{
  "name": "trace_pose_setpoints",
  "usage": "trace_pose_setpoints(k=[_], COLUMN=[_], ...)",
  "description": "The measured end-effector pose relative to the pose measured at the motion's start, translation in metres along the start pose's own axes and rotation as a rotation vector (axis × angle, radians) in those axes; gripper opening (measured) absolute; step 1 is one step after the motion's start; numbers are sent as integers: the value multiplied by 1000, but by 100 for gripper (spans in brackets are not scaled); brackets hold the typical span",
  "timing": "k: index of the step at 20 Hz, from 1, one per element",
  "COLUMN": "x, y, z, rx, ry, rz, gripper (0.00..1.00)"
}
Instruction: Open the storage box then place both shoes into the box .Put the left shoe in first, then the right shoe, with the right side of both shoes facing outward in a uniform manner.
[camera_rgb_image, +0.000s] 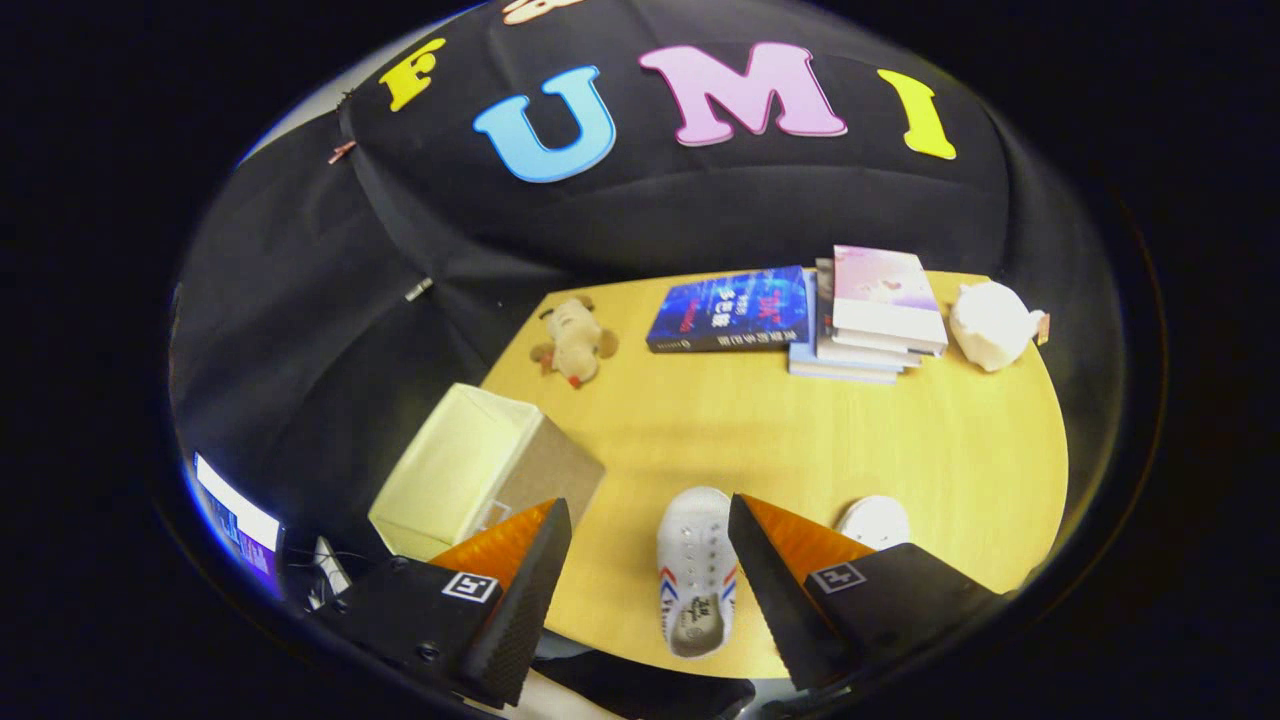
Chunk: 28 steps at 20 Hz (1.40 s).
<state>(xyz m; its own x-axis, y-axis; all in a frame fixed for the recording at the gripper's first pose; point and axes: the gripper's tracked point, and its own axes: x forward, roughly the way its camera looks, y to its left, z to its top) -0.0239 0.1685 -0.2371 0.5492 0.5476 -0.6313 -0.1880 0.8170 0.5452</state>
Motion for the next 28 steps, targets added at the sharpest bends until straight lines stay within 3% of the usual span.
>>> trace_pose_setpoints(k=[5, 15, 19, 20, 24, 28], x=[26, 97, 117, 118, 114, 110], y=[-45, -60, -55, -56, -66, -62], z=[-61, -131, -150, -145, -149, -143], rx=[-100, -95, -114, -111, -26, 50], ry=[186, 384, 436, 428, 401, 351], rz=[-73, -55, -56, -63, -108, -106], gripper=[96, 85, 66, 50, 15, 7])
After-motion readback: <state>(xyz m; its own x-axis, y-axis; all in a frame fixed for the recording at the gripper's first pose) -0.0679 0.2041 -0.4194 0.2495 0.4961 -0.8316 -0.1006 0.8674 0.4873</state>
